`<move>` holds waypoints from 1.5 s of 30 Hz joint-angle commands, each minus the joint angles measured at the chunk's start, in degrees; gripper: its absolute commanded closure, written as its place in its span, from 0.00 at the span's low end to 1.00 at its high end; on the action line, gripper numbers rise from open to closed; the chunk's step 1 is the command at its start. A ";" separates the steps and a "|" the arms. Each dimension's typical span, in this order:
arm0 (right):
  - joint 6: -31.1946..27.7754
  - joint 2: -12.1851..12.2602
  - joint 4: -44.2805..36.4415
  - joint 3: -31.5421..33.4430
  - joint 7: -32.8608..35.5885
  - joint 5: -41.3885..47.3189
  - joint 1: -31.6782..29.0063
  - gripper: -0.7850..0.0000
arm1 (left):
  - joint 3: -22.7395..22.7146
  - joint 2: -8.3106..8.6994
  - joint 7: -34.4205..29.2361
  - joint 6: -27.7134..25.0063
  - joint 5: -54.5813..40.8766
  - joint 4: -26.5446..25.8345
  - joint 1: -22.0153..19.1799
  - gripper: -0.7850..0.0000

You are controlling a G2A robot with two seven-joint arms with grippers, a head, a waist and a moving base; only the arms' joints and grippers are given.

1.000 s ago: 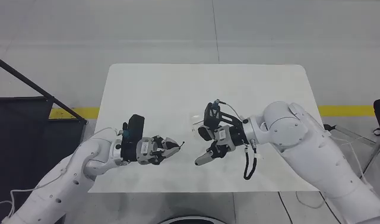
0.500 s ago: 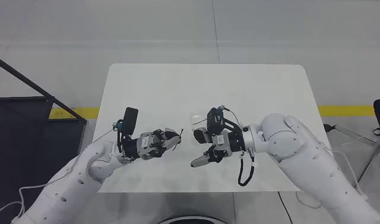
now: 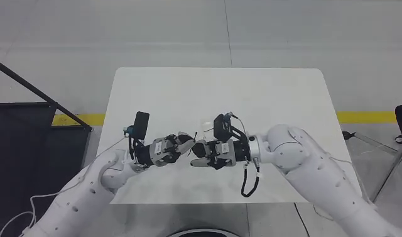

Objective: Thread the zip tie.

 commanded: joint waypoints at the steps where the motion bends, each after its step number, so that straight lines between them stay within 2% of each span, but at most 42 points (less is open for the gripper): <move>1: 0.06 -0.29 0.55 -0.32 -0.39 0.14 0.17 0.60 | 0.01 -0.34 -0.02 -0.04 -0.37 0.37 -0.21 1.00; 6: -0.55 -0.93 1.85 -1.08 0.01 1.76 0.87 0.65 | -0.22 -1.04 0.11 -0.23 -0.67 0.86 -0.35 1.00; 13: -0.90 -1.70 2.95 -1.58 -0.50 2.18 1.41 0.66 | -0.82 -1.84 -0.22 -0.47 -0.54 1.35 -0.17 1.00; 17: -1.21 -1.94 3.31 -1.31 -1.44 1.92 1.14 0.79 | -1.08 -2.28 -0.72 -0.46 -0.53 1.65 -0.13 1.00; 24: -1.50 -2.16 3.63 -0.54 -2.19 1.93 0.56 0.88 | -1.76 -2.95 -1.37 -0.73 -0.23 1.88 0.18 1.00; 30: -1.65 -2.33 3.78 -0.13 -1.85 2.45 0.27 0.91 | -2.45 -3.45 -1.85 -0.95 0.07 1.92 0.62 1.00; 34: -1.64 -2.47 3.89 0.09 -1.56 2.73 0.18 1.00 | -2.85 -3.78 -2.19 -1.19 0.12 1.94 0.87 1.00; 42: -1.59 -2.78 4.24 0.36 -0.75 2.92 0.25 1.00 | -3.61 -4.39 -3.00 -1.79 -0.22 2.08 1.29 1.00; 45: -1.52 -2.88 4.30 0.48 -0.50 2.81 0.28 1.00 | -3.89 -4.59 -3.50 -2.05 -0.68 2.17 1.42 0.88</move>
